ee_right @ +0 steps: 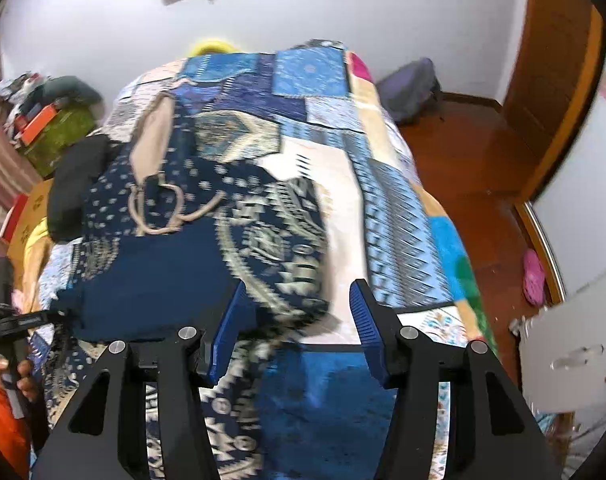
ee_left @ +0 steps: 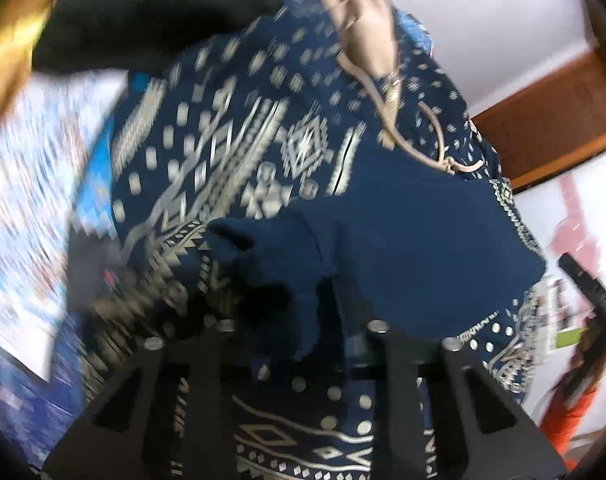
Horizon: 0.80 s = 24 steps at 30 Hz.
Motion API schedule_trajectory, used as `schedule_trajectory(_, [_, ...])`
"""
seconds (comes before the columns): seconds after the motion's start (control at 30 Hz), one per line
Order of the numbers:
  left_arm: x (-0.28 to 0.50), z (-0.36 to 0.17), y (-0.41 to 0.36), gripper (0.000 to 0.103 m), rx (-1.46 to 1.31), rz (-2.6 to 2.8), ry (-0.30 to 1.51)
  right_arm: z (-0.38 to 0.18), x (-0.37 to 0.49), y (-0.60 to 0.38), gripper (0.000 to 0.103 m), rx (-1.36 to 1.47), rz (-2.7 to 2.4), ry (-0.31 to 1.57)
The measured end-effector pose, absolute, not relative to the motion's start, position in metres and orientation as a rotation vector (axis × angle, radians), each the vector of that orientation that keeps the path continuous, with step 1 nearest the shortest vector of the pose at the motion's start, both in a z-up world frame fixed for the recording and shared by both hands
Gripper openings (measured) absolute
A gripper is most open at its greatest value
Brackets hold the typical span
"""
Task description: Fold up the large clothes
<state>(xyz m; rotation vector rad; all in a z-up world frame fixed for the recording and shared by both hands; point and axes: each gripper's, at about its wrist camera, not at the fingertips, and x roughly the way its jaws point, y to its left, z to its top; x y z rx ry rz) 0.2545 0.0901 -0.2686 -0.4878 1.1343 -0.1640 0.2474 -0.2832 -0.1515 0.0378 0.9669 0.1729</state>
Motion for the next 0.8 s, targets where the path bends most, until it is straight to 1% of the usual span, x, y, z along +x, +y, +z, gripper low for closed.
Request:
schedule_trajectory(0.03, [0.255, -0.262, 0.088, 0.018, -0.454, -0.155, 1.116, -0.151, 0.249, -0.287, 0.05, 0.041, 0.163, 0.967])
schedule_trajectory(0.07, [0.256, -0.251, 0.085, 0.012, -0.412, -0.143, 1.086, -0.15, 0.251, -0.289, 0.05, 0.043, 0.156, 0.962])
schedule_trajectory(0.27, [0.264, -0.183, 0.09, 0.012, -0.342, -0.136, 0.933, -0.139, 0.258, -0.29, 0.05, 0.045, 0.161, 0.91])
schedule_trajectory(0.43, [0.266, -0.151, 0.098, 0.012, -0.292, -0.141, 0.88, -0.148, 0.268, -0.278, 0.05, 0.03, 0.181, 0.917])
schedule_trajectory(0.53, [0.26, -0.159, 0.103, 0.012, -0.307, -0.149, 0.913, -0.162, 0.275, -0.27, 0.05, 0.023, 0.194, 0.957])
schedule_trajectory(0.7, [0.258, -0.209, 0.102, 0.012, -0.317, -0.16, 1.078, -0.186, 0.279, -0.261, 0.05, 0.0, 0.204, 1.028])
schedule_trajectory(0.8, [0.257, -0.241, 0.105, 0.012, -0.383, -0.177, 1.187, -0.195, 0.279, -0.259, 0.05, -0.01, 0.204, 1.049])
